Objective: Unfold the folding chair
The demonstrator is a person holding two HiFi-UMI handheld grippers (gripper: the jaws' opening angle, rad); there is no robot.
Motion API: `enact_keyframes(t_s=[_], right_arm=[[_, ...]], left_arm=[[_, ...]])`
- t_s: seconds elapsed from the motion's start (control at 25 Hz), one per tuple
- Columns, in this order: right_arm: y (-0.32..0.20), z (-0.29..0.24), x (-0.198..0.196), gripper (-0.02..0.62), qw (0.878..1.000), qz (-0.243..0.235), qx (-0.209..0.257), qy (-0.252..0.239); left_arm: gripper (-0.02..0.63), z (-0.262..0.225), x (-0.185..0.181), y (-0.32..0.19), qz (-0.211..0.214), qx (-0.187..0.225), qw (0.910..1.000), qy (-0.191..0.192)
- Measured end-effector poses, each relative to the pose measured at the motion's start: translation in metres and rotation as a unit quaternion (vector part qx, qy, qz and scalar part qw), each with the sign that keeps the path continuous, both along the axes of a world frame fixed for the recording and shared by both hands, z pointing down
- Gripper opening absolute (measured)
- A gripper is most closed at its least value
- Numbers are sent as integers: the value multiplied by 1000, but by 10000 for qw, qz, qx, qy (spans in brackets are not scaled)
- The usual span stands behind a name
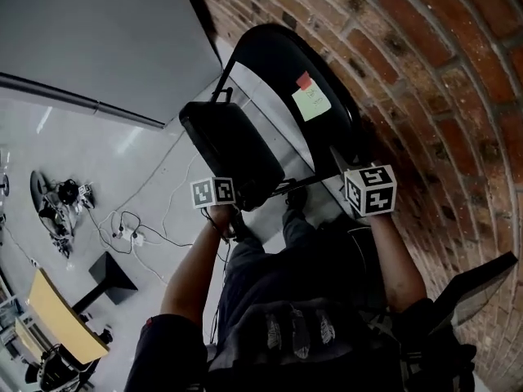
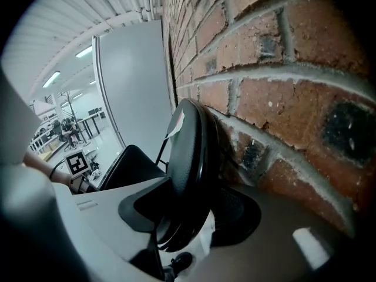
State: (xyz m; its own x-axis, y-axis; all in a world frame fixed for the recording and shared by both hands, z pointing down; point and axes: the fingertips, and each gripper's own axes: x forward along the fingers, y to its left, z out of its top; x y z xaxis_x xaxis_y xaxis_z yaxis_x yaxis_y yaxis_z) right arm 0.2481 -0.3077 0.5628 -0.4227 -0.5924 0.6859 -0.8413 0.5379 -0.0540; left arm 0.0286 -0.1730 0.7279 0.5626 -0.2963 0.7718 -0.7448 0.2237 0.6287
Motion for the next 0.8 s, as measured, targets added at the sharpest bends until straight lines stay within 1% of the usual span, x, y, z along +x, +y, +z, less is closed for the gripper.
enact_keyframes(t_s=[0.08,0.28,0.56,0.8], right_arm=[[1,0,1,192,10000,16,-1,8],[0,2,-1,192,10000,43,-14,0],[0,2,-1,193,9999,65,-7,79],[0,8,-5,193,10000,16,2,42]], left_arm=[[193,3,-2,0,89,26,9999,-81],[196,5,-3,0,130,-42,9998,-118],[198,4,-4,-1,138,52,9998,-100],[198,8,-10,2,125,33,9999,-52]])
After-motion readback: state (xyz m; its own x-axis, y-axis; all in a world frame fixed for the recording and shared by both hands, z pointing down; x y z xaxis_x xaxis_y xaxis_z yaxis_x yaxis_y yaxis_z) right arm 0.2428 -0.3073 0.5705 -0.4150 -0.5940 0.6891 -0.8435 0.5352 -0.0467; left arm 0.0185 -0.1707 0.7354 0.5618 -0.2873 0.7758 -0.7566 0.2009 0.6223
